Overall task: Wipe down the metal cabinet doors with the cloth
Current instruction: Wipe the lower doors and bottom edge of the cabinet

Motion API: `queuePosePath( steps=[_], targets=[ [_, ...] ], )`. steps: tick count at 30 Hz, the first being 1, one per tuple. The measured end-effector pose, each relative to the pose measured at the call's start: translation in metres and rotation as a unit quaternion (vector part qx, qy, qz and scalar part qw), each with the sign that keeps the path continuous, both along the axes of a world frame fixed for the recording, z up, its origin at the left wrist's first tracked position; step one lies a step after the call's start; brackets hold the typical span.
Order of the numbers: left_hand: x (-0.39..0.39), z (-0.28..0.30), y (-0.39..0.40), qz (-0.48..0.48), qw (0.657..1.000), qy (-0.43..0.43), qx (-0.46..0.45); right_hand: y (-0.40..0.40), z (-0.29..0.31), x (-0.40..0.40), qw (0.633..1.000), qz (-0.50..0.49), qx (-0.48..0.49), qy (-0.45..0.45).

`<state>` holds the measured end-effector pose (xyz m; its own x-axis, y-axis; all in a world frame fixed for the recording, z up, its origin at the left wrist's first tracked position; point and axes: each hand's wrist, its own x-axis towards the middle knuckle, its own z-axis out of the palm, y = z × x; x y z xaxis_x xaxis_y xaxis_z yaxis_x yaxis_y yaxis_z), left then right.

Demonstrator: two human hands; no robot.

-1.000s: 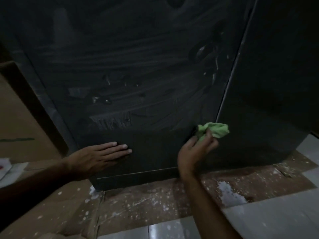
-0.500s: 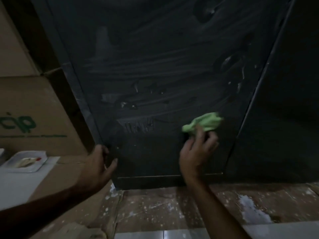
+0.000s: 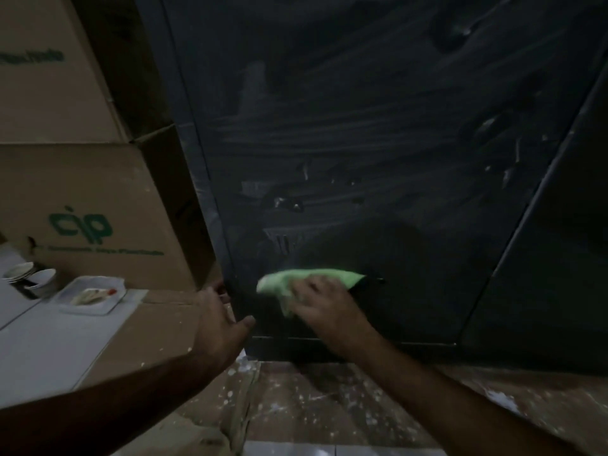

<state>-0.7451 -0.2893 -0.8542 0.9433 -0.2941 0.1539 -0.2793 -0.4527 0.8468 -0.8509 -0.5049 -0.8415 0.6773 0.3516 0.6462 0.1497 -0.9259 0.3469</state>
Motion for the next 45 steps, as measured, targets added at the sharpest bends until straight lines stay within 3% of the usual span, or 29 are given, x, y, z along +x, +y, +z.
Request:
queuePosePath(
  steps=[2, 3, 7, 8, 10, 13, 16, 18, 20, 22, 24, 25, 27, 29, 31, 32, 34, 36, 37, 39, 42, 43, 45],
  targets=[
    [-0.004, 0.000, 0.002, -0.011, 1.000, -0.021, -0.005, -0.001, 0.014, 0.004, 0.985, 0.070, -0.112, 0.107],
    [-0.007, 0.004, 0.004, -0.019, 1.000, -0.019, -0.014, 0.000, 0.027, 0.008, 0.985, 0.084, -0.112, 0.101],
    [-0.007, 0.014, 0.016, -0.051, 0.998, -0.010, -0.026, 0.026, 0.070, 0.036, 0.992, 0.039, 0.106, -0.060],
    [-0.003, 0.014, 0.019, -0.051, 0.999, -0.012, -0.015, 0.035, 0.066, 0.043, 0.990, 0.033, 0.118, -0.071],
    [0.003, 0.019, 0.022, -0.046, 0.999, -0.011, -0.016, 0.047, 0.041, 0.052, 0.997, 0.074, 0.025, 0.008],
    [0.009, 0.025, 0.022, -0.041, 0.996, 0.041, -0.069, 0.055, 0.019, 0.053, 0.972, 0.100, -0.153, 0.145],
    [0.016, 0.027, 0.024, -0.051, 0.996, 0.047, -0.054, 0.062, 0.055, 0.062, 0.989, 0.106, -0.066, 0.080],
    [0.020, 0.027, 0.024, -0.053, 0.995, 0.067, -0.048, 0.065, 0.085, 0.068, 0.997, 0.068, 0.044, -0.017],
    [0.022, 0.027, 0.022, -0.046, 0.995, 0.072, -0.051, 0.071, 0.088, 0.068, 0.994, 0.025, 0.089, -0.063],
    [0.020, 0.028, 0.021, -0.032, 0.997, 0.055, -0.039, 0.073, 0.060, 0.062, 0.998, 0.053, 0.010, 0.021],
    [0.021, 0.026, 0.023, -0.026, 0.998, 0.043, -0.040, 0.070, 0.040, 0.051, 0.976, 0.075, -0.118, 0.167],
    [0.019, 0.028, 0.023, -0.024, 0.998, 0.042, -0.043, 0.067, 0.046, 0.050, 0.968, 0.068, -0.142, 0.197],
    [0.018, 0.031, 0.023, -0.019, 0.998, 0.053, -0.041, 0.070, 0.073, 0.058, 0.984, 0.063, -0.089, 0.143],
    [0.017, 0.033, 0.020, -0.020, 0.994, 0.090, -0.054, 0.081, 0.113, 0.068, 0.998, 0.028, 0.050, 0.012],
    [0.016, 0.036, 0.020, -0.028, 0.992, 0.107, -0.054, 0.087, 0.134, 0.074, 0.985, -0.002, 0.154, -0.074],
    [0.015, 0.036, 0.020, -0.029, 0.993, 0.106, -0.045, 0.086, 0.128, 0.073, 0.987, -0.006, 0.144, -0.069],
    [0.012, 0.037, 0.021, -0.035, 0.995, 0.087, -0.040, 0.081, 0.096, 0.065, 0.999, 0.037, 0.015, 0.031],
    [0.007, 0.040, 0.021, -0.039, 0.998, 0.046, -0.024, 0.069, 0.076, 0.050, 0.978, 0.054, -0.134, 0.152],
    [0.005, 0.040, 0.021, -0.043, 0.998, 0.042, -0.023, 0.064, 0.080, 0.047, 0.972, 0.048, -0.157, 0.169],
    [0.002, 0.039, 0.019, -0.049, 0.996, 0.062, -0.034, 0.062, 0.107, 0.055, 0.988, 0.043, -0.103, 0.109],
    [0.002, 0.039, 0.013, -0.034, 0.998, 0.041, -0.030, 0.075, 0.156, 0.067, 0.994, 0.007, 0.094, -0.056],
    [0.002, 0.040, 0.011, -0.027, 0.999, -0.001, -0.019, 0.078, 0.159, 0.068, 0.989, -0.001, 0.120, -0.088],
    [0.003, 0.047, 0.008, -0.023, 0.994, -0.102, -0.011, 0.075, 0.140, 0.064, 0.997, 0.018, 0.058, -0.050]
  ],
)
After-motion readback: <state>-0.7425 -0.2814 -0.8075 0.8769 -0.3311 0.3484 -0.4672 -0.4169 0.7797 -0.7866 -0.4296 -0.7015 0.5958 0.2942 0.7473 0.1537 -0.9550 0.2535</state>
